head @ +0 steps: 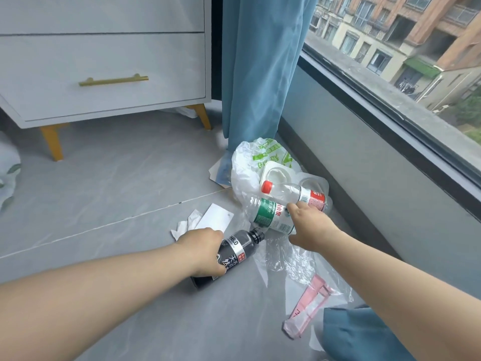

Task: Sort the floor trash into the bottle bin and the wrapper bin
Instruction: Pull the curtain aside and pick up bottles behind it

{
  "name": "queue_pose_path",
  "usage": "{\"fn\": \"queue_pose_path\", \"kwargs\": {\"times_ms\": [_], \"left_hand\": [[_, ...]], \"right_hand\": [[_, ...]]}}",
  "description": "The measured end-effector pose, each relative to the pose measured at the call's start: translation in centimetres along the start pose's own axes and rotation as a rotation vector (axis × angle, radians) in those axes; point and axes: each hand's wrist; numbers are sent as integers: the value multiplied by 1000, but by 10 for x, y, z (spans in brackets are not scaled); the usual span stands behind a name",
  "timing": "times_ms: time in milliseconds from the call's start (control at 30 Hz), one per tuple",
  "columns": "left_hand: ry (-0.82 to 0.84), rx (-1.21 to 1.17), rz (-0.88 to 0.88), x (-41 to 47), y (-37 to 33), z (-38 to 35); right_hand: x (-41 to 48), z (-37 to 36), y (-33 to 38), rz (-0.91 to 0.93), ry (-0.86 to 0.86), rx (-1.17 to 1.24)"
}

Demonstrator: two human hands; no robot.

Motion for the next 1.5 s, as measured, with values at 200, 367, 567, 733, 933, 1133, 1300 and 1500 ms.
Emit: {"fn": "queue_pose_path", "kwargs": {"times_ms": [200,367,567,733,933,1133,1300,1500], "left_hand": [[21,-4,-5,9,1,-11],[44,-20,-3,12,-1,-16],[7,-47,49,4,3,-11],[-50,-116,115,-5,9,-4],[-106,-262,192,-23,10,6],[-162,-484,235,-40,10,27],[-340,-665,223,-41,8,77],[-599,-895,178,-40,3,147]], "right_hand": [[5,-14,5,-3,82,23],[4,-16,9,-40,114,137],[-7,-6,8,-129,126,308],[-16,6,6,-171,26,439],[-29,23,6,-204,-67,531],[-42,46,13,-252,-127,685],[-43,96,19,-233,-324,920],[-45,164,14,-191,-530,1093]]}}
Point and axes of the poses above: each hand's wrist, its own x-axis towards the middle knuckle, its own z-axis out of the back of the hand, y = z × x, and after that the axes turned 1 degree about -z, right-handed
